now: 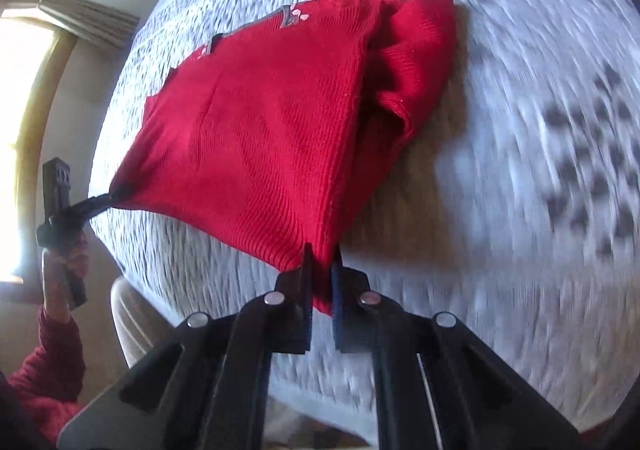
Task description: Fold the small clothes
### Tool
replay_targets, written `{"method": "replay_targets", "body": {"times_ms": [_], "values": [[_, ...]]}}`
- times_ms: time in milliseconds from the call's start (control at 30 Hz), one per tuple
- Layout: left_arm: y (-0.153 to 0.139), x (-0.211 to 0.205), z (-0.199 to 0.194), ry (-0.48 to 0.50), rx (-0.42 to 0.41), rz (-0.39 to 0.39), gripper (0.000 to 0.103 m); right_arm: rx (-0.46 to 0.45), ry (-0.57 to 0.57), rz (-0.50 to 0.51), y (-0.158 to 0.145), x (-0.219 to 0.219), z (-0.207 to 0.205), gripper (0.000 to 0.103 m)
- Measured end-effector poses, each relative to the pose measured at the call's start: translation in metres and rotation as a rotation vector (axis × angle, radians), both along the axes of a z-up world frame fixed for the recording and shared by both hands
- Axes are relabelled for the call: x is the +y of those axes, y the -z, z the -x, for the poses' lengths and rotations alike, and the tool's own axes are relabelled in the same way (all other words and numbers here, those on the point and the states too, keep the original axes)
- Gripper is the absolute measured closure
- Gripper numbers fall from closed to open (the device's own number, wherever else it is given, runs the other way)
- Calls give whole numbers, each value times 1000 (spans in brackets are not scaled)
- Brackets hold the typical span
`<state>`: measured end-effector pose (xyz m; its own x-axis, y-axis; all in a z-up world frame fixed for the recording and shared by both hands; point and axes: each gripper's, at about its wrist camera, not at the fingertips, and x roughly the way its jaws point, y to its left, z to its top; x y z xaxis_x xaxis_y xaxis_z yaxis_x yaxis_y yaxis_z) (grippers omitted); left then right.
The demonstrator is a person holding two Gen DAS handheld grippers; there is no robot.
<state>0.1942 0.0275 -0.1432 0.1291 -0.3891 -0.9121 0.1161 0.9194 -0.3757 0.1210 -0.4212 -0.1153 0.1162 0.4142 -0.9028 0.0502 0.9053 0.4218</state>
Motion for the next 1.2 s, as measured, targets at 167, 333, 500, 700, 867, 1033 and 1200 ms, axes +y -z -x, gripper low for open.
{"method": "replay_targets", "body": {"times_ms": [167,333,500,700,867,1033,1200], "values": [[-2,-8,54,62,-18,-34,86,4,-3,4,-7,-5,54,97],[32,-14,71,70,-31,-121,85,44,-13,82,19,3,77,97],[42,-24,72,69,-90,-133,83,83,12,152,57,10,64,96],[21,-7,80,91,-116,-152,59,79,24,155,48,10,64,79],[-28,5,75,96,-265,-250,46,-9,40,153,6,-3,72,70],[-60,-8,14,86,-349,-246,40,-119,68,126,-40,-18,26,70],[-22,-49,-57,141,-281,-266,40,-107,95,120,-26,-26,-44,64]]}}
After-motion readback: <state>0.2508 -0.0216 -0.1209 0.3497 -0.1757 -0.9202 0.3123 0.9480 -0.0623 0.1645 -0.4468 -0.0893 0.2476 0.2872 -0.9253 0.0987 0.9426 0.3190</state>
